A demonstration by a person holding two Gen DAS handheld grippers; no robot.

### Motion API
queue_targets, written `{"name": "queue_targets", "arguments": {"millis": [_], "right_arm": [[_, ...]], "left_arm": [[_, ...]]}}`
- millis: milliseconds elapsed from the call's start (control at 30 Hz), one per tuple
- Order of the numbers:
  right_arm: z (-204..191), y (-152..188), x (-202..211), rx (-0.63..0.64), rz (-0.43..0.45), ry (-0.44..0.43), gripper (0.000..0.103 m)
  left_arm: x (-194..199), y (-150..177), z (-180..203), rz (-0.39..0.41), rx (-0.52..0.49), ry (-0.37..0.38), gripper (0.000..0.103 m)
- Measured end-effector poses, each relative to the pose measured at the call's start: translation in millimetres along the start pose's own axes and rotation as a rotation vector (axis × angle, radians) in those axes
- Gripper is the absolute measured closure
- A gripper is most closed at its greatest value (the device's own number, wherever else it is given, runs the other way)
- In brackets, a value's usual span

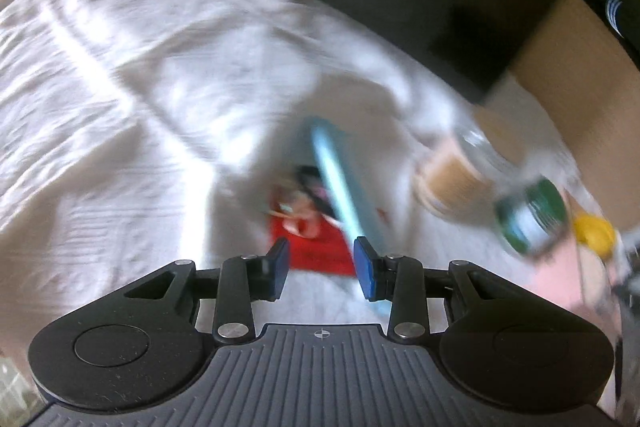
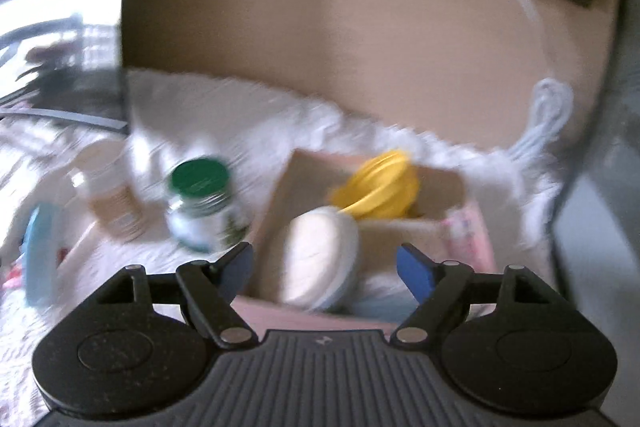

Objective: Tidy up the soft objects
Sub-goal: 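Grasp the blue face mask with the right gripper while the left gripper reaches the black hair tie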

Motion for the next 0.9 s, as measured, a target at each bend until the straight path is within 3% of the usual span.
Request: {"name": "queue_targets", "arguments": {"millis": [133, 367, 600, 700, 900], "right_arm": [[-30, 11, -7, 0.054, -0.042, -0.02, 0.024], [-63, 23, 1, 0.174, -0.022, -0.04, 0.024], [-71, 36, -1, 0.174, -0.072, -0.071, 0.024], [-78, 37, 4, 0.179, -0.079, -0.123, 0.024], [-140, 24, 0, 0.292, -0.058, -0.282, 0.024]], "left_arm": [[1, -6, -21, 0.01, 0.053, -0.035, 0.065], [10, -9, -30, 0.037, 0.073, -0.066, 0.065], [0, 0, -18, -0.005, 0.03, 0.012, 0.065], [0, 3, -5, -0.008, -0.007, 0.058, 0.065], [15, 7, -9, 0.022, -0.075, 0.012, 0.065]]}}
Point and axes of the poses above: each gripper's, at about its wrist camera, not at the fingertips, and x roughly against the way its jaws point, z to its right, y to its underside, the point moved 3 cm from there along -x, roughly the way its jaws point, and after that the axes turned 3 degrees about -y, right-handed, at the moved point
